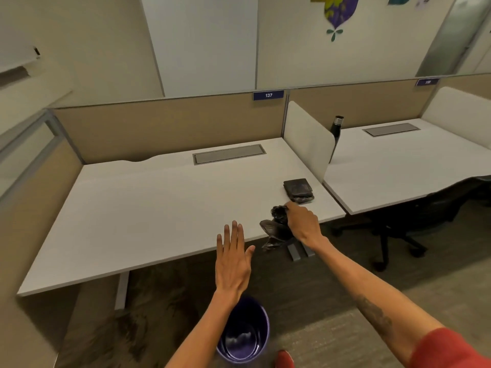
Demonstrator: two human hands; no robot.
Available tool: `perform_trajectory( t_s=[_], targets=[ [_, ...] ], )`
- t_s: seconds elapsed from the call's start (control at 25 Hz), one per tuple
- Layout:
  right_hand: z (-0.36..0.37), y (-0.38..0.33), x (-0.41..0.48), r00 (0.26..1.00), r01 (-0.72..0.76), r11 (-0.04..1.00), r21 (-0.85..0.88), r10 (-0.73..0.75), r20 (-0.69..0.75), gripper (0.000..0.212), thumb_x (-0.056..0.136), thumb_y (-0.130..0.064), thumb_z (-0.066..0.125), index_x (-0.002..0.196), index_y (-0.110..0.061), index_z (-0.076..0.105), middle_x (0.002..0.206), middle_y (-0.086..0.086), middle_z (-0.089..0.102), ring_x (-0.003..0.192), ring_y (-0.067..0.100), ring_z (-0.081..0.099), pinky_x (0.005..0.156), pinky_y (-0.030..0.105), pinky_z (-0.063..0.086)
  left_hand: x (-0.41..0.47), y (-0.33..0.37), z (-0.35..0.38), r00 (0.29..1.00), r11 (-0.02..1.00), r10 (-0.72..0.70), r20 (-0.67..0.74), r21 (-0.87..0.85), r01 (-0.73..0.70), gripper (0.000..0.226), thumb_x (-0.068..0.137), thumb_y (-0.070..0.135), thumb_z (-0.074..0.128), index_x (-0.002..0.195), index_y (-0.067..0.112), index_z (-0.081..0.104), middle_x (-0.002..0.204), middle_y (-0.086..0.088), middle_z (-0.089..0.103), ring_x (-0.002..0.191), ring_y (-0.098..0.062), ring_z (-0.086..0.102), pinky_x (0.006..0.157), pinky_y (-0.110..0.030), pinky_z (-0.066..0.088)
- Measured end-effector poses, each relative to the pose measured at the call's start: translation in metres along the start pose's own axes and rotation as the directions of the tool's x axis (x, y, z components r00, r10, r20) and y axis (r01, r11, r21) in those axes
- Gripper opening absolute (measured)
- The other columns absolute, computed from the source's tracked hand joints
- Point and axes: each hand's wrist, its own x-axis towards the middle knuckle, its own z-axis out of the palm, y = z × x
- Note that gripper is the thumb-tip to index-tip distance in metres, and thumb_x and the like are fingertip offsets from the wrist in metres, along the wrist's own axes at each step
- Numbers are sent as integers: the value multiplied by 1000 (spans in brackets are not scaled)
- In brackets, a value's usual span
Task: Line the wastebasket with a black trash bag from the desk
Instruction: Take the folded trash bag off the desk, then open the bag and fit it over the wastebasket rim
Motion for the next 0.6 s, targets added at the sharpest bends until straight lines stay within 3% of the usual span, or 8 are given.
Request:
perform_trajectory(
  t_s=[0.12, 0.24, 0.36, 0.48, 0.6],
  targets=[
    [0, -27, -43, 1000, -4, 997, 76, 2, 20, 29, 104, -22, 37, 124, -16, 57, 107, 15, 74, 91, 38, 70, 75, 49, 57, -25, 0, -14, 999, 994, 45, -13, -97, -46, 82, 92, 63, -20, 158, 15, -6, 167, -4, -13, 153, -20, -20, 125, -41, -9],
    [2, -50, -73, 999, -16, 985, 170, 10, 34, 27, 104, -27, 40, 119, -17, 61, 104, 10, 75, 91, 33, 70, 73, 46, 56, -40, 1, -25, 998, 981, 60, -14, -183, -62, 81, 93, 64, -14, 158, 17, -3, 167, 0, -9, 155, -18, -13, 127, -40, -7],
    [6, -64, -94, 998, -28, 975, 218, 16, 55, 25, 103, -31, 42, 109, -18, 62, 98, 7, 75, 86, 29, 70, 73, 45, 56, -51, 9, -35, 999, 962, 29, -36, -270, -38, 68, 102, 55, 14, 159, 19, 13, 166, -4, 21, 155, -23, 17, 127, -41, 14],
    [11, -71, -104, 990, -129, 943, 307, 107, 88, 24, 101, -32, 45, 101, -16, 64, 94, 5, 73, 84, 27, 67, 73, 44, 55, -58, 15, -40, 998, 941, 10, -67, -338, -32, 59, 103, 42, 41, 155, 19, 27, 147, -7, 52, 131, -24, 52, 108, -39, 41],
    [15, -70, -101, 938, -345, 777, 527, 302, 169, 27, 98, -32, 52, 92, -11, 68, 92, 6, 72, 85, 27, 66, 67, 36, 47, -61, 16, -43, 1000, 918, 27, 7, -397, -22, 54, 98, 28, 57, 147, 25, 35, 131, -9, 62, 117, -25, 61, 98, -40, 50]
  ],
)
